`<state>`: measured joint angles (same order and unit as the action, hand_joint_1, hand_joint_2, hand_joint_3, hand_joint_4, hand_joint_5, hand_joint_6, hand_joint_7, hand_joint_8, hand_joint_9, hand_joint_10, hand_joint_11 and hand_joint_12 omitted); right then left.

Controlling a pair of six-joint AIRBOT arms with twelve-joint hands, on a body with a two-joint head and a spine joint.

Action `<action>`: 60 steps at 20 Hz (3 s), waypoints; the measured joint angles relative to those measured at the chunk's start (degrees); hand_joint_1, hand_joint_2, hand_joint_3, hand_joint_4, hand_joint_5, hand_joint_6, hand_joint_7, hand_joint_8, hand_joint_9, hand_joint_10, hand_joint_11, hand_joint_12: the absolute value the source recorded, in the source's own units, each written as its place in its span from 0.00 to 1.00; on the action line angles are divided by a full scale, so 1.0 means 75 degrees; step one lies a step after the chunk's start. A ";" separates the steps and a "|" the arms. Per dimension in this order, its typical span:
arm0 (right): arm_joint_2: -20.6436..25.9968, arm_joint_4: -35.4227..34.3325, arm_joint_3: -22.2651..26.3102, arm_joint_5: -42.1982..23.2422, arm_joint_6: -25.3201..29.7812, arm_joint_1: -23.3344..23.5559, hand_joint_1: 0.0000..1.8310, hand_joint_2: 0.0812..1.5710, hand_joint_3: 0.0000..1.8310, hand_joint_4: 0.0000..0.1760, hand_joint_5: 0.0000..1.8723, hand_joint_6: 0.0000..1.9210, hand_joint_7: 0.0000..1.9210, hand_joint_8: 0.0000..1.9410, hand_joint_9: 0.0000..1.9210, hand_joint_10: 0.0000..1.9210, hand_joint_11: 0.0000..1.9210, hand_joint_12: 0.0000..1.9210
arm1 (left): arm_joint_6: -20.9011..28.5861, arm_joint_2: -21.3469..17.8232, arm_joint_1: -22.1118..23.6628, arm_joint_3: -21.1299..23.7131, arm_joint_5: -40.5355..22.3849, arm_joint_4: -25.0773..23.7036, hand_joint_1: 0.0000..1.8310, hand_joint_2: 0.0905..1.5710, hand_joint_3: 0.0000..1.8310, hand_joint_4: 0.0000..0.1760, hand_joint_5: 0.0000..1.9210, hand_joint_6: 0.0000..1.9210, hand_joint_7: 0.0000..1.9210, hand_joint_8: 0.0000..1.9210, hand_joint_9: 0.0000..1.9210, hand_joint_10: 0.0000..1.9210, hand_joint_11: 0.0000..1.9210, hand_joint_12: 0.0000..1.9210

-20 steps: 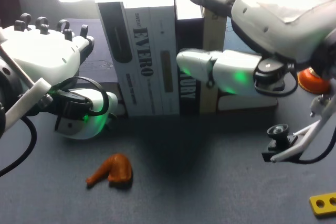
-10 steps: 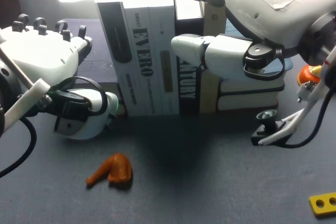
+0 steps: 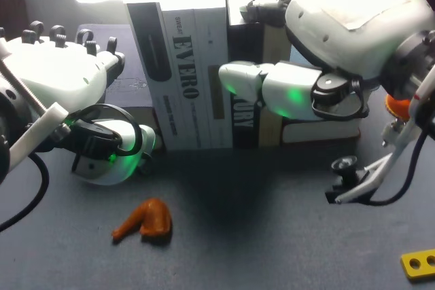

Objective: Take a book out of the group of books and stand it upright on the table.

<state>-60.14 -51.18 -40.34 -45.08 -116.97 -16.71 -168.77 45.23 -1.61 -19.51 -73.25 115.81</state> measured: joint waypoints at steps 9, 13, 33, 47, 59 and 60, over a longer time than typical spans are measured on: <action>0.0251 0.0020 0.0481 -0.0175 -0.0233 -0.0111 0.00 0.75 0.00 0.00 0.30 0.02 0.04 0.00 0.00 0.00 0.00 0.00 | -0.0067 0.0000 0.0000 0.0047 -0.0224 -0.0067 0.10 0.88 0.00 0.00 0.03 0.01 0.00 0.00 0.00 0.00 0.00 0.00; 0.0449 0.0026 0.0866 -0.0277 -0.0385 -0.0242 0.01 0.74 0.00 0.00 0.30 0.02 0.04 0.00 0.00 0.00 0.00 0.00 | -0.0064 0.0000 0.0000 0.0047 -0.0227 -0.0067 0.09 0.88 0.00 0.00 0.02 0.00 0.00 0.00 0.00 0.00 0.00 0.00; 0.1017 -0.1186 0.2745 -0.0962 -0.2261 -0.0653 0.00 0.75 0.00 0.05 0.30 0.01 0.03 0.00 0.00 0.00 0.00 0.00 | -0.0064 0.0000 0.0000 0.0047 -0.0227 -0.0070 0.04 0.89 0.00 0.00 0.02 0.00 0.00 0.00 0.00 0.00 0.00 0.00; 0.1134 -0.1396 0.3421 -0.1195 -0.2766 -0.1169 0.00 0.75 0.00 0.04 0.29 0.00 0.02 0.00 0.00 0.00 0.00 0.00 | -0.0064 0.0000 0.0000 0.0047 -0.0224 -0.0067 0.04 0.89 0.00 0.00 0.02 0.00 0.00 0.00 0.00 0.00 0.00 0.00; 0.0950 -0.1352 0.3217 -0.0866 -0.2626 -0.1778 0.00 0.76 0.00 0.02 0.30 0.01 0.03 0.00 0.00 0.00 0.00 0.00 | -0.0093 0.0000 0.0009 0.0047 -0.0221 -0.0067 0.07 0.88 0.00 0.00 0.04 0.00 0.01 0.00 0.00 0.00 0.00 0.00; 0.0886 -0.1443 0.3072 -0.0723 -0.2611 -0.1859 0.00 0.76 0.00 0.02 0.30 0.01 0.03 0.00 0.00 0.00 0.00 0.00 | -0.0096 0.0000 0.0009 0.0047 -0.0227 -0.0067 0.06 0.88 0.00 0.00 0.03 0.00 0.00 0.00 0.00 0.00 0.00 0.00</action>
<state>-53.49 -62.00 -17.30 -50.50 -136.55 -30.65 -169.49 45.23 -1.54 -19.16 -74.96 115.31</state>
